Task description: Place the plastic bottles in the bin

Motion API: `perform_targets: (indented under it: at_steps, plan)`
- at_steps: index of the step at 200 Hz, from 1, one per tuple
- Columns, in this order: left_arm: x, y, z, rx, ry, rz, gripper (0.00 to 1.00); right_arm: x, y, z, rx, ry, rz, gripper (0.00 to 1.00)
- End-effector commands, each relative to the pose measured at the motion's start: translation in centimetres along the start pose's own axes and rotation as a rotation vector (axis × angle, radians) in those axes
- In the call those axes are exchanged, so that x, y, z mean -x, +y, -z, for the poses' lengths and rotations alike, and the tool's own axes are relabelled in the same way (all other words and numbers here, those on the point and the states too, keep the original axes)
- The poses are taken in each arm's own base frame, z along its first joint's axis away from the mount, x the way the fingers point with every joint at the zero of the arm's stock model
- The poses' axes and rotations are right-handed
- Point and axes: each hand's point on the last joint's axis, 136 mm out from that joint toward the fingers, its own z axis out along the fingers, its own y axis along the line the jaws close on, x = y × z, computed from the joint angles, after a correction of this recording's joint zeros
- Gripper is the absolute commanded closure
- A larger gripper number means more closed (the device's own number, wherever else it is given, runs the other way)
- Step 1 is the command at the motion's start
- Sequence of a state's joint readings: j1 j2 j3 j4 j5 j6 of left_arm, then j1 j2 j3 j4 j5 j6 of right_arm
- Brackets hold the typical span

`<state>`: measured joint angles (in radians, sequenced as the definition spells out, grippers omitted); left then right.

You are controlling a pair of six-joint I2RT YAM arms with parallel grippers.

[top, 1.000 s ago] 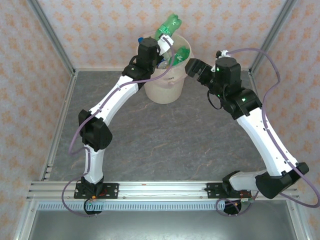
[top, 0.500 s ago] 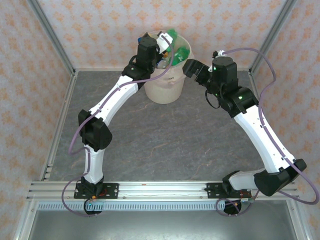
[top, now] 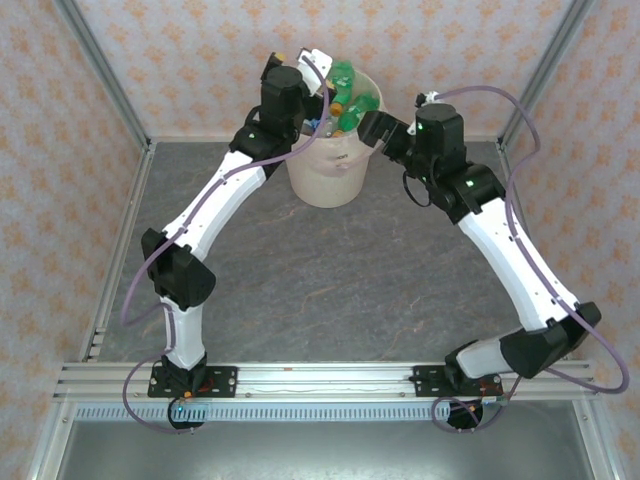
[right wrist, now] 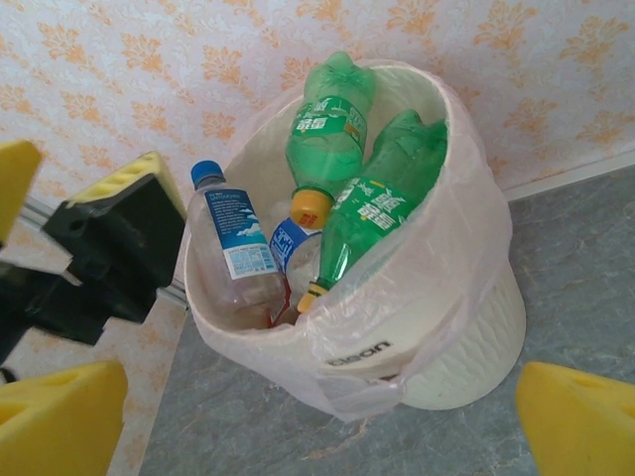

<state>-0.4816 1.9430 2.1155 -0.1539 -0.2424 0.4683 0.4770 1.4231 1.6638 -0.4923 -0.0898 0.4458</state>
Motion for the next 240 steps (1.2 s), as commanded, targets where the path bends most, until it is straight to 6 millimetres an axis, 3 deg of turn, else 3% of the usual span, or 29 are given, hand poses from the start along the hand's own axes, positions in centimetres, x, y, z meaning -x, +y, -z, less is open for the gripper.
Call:
perform_targets:
  at_steps: [1, 41, 66, 92, 110, 116, 143, 151, 186, 198, 228, 240]
  plan:
    - [3.3, 3.4, 2.9, 0.025, -0.050, 0.146, 0.00, 2.0, 1.7, -0.7, 0.041, -0.049, 0.038, 0.00]
    - [4.0, 4.4, 3.6, -0.047, -0.086, 0.342, 0.00, 4.5, 3.1, -3.0, 0.058, -0.077, 0.048, 0.00]
    - [4.7, 4.1, 3.1, -0.117, -0.106, 0.447, 0.05, 5.7, 3.6, -2.5, 0.077, -0.103, 0.043, 0.00]
    - [5.4, 3.3, 2.2, -0.185, -0.129, 0.545, 0.15, 5.7, 3.3, -1.9, 0.079, -0.116, 0.041, 0.00]
    - [5.9, 3.5, 2.2, -0.213, -0.148, 0.609, 0.15, 5.9, 3.1, -2.1, 0.092, -0.122, 0.033, 0.00]
    - [4.8, 2.6, 1.1, -0.221, -0.122, 0.615, 0.15, 6.0, 3.2, -2.4, 0.105, -0.120, 0.032, 0.06]
    - [3.7, 2.4, 1.0, -0.220, -0.093, 0.636, 0.01, 6.6, 3.8, -4.3, 0.165, -0.118, 0.025, 0.27]
    - [4.6, 3.5, 2.3, -0.214, -0.114, 0.649, 0.00, 6.8, 3.8, -5.2, 0.164, -0.115, 0.024, 0.32]
    - [2.8, 5.0, 4.4, -0.168, -0.103, 0.663, 0.00, 7.4, 4.4, -10.1, 0.188, -0.071, 0.022, 0.69]
    - [1.8, 6.0, 5.2, -0.133, -0.087, 0.661, 0.00, 7.6, 4.6, -11.6, 0.199, -0.066, 0.012, 0.74]
    - [-0.1, 8.2, 7.8, -0.088, -0.072, 0.701, 0.00, 8.1, 4.4, -15.1, 0.233, -0.071, -0.040, 1.00]
    - [-0.5, 8.4, 9.1, -0.091, -0.075, 0.704, 0.00, 8.0, 4.0, -16.4, 0.251, -0.069, -0.083, 1.00]
